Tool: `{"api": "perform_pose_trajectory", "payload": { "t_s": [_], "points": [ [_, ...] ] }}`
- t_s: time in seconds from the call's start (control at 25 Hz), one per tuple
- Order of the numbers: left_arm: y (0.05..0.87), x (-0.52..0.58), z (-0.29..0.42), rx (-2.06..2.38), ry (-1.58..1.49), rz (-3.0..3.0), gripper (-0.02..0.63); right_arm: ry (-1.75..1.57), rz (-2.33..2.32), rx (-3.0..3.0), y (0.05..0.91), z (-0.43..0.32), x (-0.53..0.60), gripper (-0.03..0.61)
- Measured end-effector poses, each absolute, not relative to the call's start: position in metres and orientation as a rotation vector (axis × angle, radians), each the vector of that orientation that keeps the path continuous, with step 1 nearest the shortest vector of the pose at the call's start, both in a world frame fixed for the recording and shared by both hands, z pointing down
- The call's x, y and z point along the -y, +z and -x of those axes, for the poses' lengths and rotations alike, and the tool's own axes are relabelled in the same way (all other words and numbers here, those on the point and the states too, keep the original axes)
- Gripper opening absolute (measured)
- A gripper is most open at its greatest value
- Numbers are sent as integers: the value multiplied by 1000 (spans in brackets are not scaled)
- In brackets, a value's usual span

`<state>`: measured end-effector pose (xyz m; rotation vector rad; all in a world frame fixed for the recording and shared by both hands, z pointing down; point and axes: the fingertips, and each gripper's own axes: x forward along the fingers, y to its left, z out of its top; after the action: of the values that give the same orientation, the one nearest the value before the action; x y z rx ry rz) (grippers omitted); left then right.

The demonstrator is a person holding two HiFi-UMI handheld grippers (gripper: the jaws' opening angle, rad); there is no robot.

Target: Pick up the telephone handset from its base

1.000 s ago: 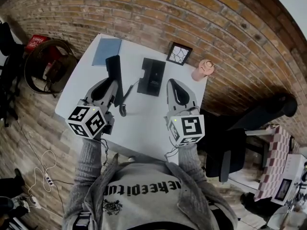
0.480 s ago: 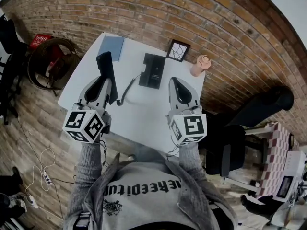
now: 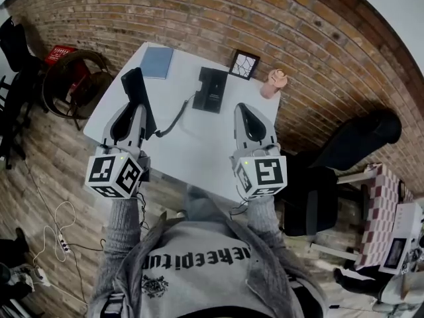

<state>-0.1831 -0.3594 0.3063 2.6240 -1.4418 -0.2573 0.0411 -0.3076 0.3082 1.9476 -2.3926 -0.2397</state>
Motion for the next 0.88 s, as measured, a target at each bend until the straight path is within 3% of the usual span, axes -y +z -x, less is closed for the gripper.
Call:
{"api": "perform_pose_trajectory", "payload": {
  "t_s": [0.88],
  "points": [
    [288, 291, 199, 1527, -359, -2677, 69, -282, -1979, 2390, 296, -29, 241, 3]
  ]
}}
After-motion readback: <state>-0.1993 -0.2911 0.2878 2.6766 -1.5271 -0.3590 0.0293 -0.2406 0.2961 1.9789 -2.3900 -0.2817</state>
